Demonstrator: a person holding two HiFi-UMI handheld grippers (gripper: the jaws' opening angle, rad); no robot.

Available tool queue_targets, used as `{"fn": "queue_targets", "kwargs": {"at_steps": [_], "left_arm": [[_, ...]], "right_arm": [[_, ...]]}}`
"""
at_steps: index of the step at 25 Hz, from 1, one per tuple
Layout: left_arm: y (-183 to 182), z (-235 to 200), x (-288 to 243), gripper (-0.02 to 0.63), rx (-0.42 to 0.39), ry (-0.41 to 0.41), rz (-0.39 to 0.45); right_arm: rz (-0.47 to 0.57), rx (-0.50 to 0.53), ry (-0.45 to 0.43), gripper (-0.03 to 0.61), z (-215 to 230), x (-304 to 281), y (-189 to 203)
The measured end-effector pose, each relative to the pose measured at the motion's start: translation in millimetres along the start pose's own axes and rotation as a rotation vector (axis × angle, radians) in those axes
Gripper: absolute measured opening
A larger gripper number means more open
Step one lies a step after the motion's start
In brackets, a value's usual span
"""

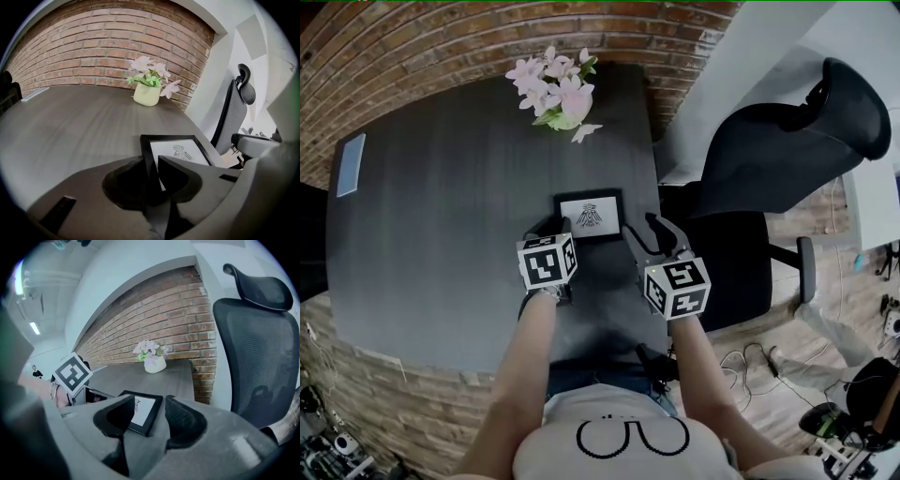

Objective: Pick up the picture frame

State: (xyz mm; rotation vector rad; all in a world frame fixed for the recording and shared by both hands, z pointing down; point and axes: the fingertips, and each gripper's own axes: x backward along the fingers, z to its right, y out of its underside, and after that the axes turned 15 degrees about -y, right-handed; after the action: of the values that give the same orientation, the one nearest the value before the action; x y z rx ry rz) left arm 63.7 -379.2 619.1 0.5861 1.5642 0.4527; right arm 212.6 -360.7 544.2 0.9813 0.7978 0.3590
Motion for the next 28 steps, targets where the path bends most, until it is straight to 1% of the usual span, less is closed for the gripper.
{"fn": "queue_targets", "kwargs": {"at_steps": [2,4,8,10,14,17,19,25,28], "left_arm": [[-0.9,-2.4,0.1,0.087,0.052,0.021,-0.018],[-0.4,-3.1,-0.5,0.08,0.107,0.06,-0.037],[-1.1,-4.2,-0.5,0.074,0.161,0.128,-0.075],[-1.7,-4.7,-0.3,0.072,0.196,0.17,-0.099],[-2.6,-5.7,-1.0,0.072,0.256,0.233,-0.141],[-2.8,-5.6,-1.2,0.072,0.269,0.248,-0.151],[-2.5,-5.7,-1.3,0.072,0.271,0.252,-0.154],[-3.3,-5.1,-2.3,0.072,0.273,0.259,-0.155],[-3.1,-5.5,-1.9,0.072,0.273,0.261,-0.158]], "right_arm": [[0.001,-0.001,0.002,0.206,-1.0,-0.1,0.1],[0.002,-0.004,0.002,0.201,-2.1,0.1,0.3],[0.014,-0.031,-0.018,0.199,-2.9,0.3,-2.4],[0.03,-0.077,-0.041,0.199,-2.7,0.2,-4.3],[0.07,-0.205,-0.091,0.2,0.8,-4.0,-7.1],[0.065,-0.279,-0.128,0.2,2.4,-11.4,-5.6],[0.054,-0.35,-0.158,0.2,3.3,-19.4,-1.5],[0.025,-0.629,-0.21,0.201,13.1,-45.5,21.7],[0.019,-0.764,-0.272,0.199,8.4,-57.2,28.3]]}}
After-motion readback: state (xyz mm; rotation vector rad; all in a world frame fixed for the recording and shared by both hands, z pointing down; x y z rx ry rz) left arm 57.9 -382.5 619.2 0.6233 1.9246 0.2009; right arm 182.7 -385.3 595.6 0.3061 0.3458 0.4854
